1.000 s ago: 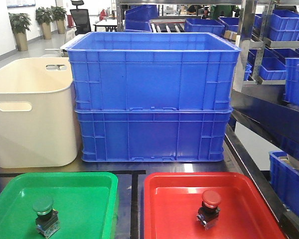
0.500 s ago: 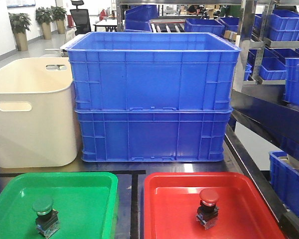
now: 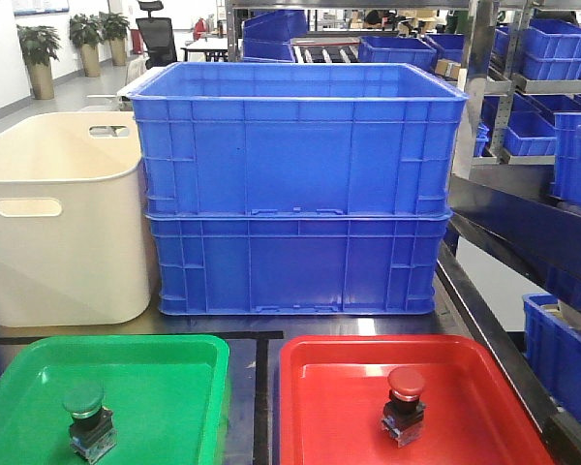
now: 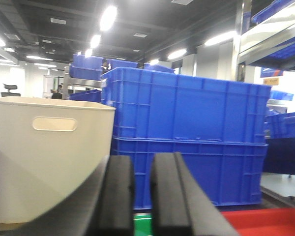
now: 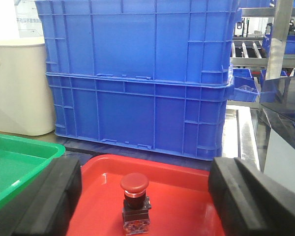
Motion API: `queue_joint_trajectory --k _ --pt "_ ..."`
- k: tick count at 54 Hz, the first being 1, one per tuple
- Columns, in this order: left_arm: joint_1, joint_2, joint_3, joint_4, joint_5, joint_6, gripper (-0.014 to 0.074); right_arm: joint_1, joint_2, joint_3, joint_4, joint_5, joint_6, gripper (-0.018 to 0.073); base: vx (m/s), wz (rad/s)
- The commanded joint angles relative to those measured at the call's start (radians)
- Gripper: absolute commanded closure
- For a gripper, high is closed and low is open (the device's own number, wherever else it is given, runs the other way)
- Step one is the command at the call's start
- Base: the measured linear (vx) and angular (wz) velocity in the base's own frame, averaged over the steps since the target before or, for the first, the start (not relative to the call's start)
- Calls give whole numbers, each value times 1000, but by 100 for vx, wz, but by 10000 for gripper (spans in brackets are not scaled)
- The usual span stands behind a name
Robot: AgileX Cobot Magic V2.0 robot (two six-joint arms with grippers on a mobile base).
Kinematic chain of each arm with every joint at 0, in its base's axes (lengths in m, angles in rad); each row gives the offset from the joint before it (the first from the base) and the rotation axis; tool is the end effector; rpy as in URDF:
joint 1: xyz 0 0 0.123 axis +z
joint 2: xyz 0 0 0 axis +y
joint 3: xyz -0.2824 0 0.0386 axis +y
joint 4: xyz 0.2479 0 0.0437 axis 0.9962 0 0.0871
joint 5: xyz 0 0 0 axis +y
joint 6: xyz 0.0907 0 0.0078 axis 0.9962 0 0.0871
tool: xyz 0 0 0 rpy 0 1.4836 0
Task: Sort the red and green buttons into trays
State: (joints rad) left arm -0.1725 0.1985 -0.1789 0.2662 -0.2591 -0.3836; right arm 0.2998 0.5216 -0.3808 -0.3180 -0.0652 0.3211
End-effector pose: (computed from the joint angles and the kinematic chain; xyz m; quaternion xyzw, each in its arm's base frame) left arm 0.0638 -0.0173 0.2836 0.0410 0.5851 -0.1399 0.7977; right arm 0.1112 0.0363 0.3063 -0.1110 0.6953 0.1144 0.7008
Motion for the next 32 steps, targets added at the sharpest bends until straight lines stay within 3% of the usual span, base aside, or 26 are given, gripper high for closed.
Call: queue_joint_trajectory --k 1,6,12,17,22,26,32 --pt "-2 10 -23 -46 -96 73 509 0 1 -29 -7 -75 -3 -14 0 0" --pt "-2 10 -20 -46 -22 74 603 0 1 -29 -7 -75 -3 -14 0 0" --pt "-2 -6 23 -57 95 93 603 0 1 -29 -7 -75 -3 -14 0 0" --pt "-2 -52 99 -99 123 190 602 0 1 -29 -7 -75 -3 -14 0 0" --pt "1 -126 192 -189 109 318 601 0 1 -29 -7 -75 -3 -14 0 0" --pt "18 -206 183 -282 240 418 601 0 1 -29 -7 -75 -3 -14 0 0" --pt "30 -216 186 -380 272 503 599 0 6 -29 -7 -74 -3 -14 0 0"
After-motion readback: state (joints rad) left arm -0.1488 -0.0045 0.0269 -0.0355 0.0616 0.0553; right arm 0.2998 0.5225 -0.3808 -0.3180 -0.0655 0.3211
